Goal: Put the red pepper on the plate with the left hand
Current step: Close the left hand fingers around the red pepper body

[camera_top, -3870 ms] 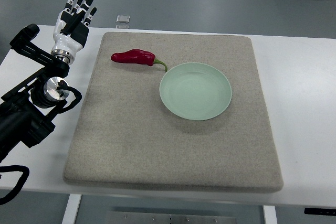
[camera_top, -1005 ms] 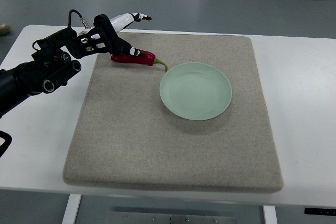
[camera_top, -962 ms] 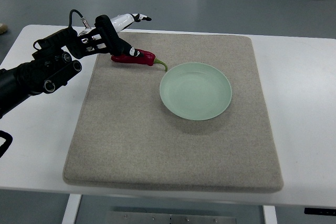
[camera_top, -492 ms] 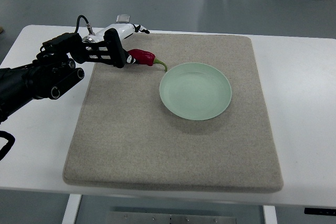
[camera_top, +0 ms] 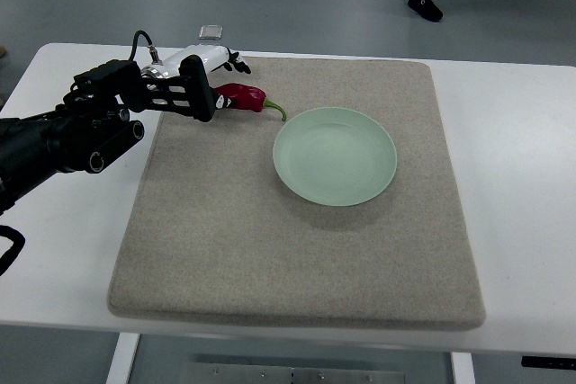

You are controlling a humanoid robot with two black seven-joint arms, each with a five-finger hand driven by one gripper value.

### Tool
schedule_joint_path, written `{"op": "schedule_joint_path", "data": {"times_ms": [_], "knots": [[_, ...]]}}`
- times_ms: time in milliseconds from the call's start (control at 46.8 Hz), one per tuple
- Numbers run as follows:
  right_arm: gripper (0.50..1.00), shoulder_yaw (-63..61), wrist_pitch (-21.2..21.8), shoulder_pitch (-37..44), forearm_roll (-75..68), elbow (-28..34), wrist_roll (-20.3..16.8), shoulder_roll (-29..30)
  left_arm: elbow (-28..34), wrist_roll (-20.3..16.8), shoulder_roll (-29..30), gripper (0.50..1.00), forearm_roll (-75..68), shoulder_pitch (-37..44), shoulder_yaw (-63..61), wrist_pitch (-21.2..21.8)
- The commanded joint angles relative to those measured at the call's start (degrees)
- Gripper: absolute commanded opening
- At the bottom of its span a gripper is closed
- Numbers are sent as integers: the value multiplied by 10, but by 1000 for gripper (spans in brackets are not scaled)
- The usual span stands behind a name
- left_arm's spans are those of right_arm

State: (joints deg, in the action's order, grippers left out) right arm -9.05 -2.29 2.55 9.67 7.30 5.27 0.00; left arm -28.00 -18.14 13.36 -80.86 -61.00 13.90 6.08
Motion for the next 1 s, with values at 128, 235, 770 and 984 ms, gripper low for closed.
{"op": "schedule_joint_path", "data": {"times_ms": [128, 235, 770, 984], "knots": [[932, 0, 0, 0, 0, 0, 0, 0, 0, -1, 0, 739, -1, 0, 0, 2], [932, 0, 0, 0, 0, 0, 0, 0, 0, -1, 0, 739, -1, 0, 0, 2], [932, 0, 0, 0, 0, 0, 0, 0, 0, -1, -3, 739, 0, 4, -19, 2], [932, 0, 0, 0, 0, 0, 0, 0, 0, -1, -3, 713, 0, 5, -20, 2]]}}
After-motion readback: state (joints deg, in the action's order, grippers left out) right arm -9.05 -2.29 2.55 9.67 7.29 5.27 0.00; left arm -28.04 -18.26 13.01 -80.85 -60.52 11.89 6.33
